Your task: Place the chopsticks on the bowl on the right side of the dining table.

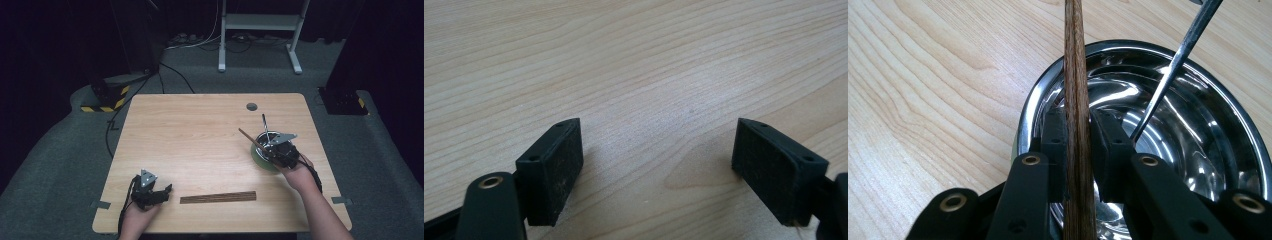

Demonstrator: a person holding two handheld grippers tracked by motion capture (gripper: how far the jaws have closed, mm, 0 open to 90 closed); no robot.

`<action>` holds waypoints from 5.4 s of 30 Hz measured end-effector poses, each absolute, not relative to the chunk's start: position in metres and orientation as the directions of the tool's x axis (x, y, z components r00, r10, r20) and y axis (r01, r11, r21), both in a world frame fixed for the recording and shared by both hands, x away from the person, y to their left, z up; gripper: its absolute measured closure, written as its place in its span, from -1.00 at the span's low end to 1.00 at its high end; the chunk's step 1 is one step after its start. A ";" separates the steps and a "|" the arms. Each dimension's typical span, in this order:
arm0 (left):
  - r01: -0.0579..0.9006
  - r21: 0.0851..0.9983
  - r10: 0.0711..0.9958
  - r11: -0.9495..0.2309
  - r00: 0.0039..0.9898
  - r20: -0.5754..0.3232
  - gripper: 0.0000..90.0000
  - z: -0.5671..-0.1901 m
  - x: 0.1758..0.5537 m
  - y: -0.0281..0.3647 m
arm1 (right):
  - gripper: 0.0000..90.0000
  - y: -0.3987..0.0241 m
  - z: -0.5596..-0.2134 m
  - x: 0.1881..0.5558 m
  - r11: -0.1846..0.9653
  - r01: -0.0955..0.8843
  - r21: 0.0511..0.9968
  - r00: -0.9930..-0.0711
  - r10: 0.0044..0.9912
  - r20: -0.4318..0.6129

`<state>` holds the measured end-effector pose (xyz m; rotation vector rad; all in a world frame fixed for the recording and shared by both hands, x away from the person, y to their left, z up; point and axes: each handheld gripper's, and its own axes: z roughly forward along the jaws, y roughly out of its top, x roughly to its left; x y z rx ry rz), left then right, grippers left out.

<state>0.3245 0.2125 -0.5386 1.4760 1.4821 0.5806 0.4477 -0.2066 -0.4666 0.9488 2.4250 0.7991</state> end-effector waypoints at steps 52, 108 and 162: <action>0.482 0.851 0.947 0.209 0.116 -0.298 -0.43 -0.539 0.323 0.214 | 0.88 -0.259 -0.500 0.364 0.312 0.449 0.837 -0.386 0.913 -0.134; 0.462 0.880 0.911 0.110 0.307 -0.276 -0.15 -0.483 0.395 0.092 | 0.78 -0.296 -0.501 0.420 0.394 0.463 0.794 -0.391 0.895 -0.216; 0.428 0.895 0.917 0.124 0.295 -0.268 0.78 -0.502 0.452 -0.005 | 0.75 -0.313 -0.505 0.425 0.310 0.438 0.844 -0.314 0.932 -0.180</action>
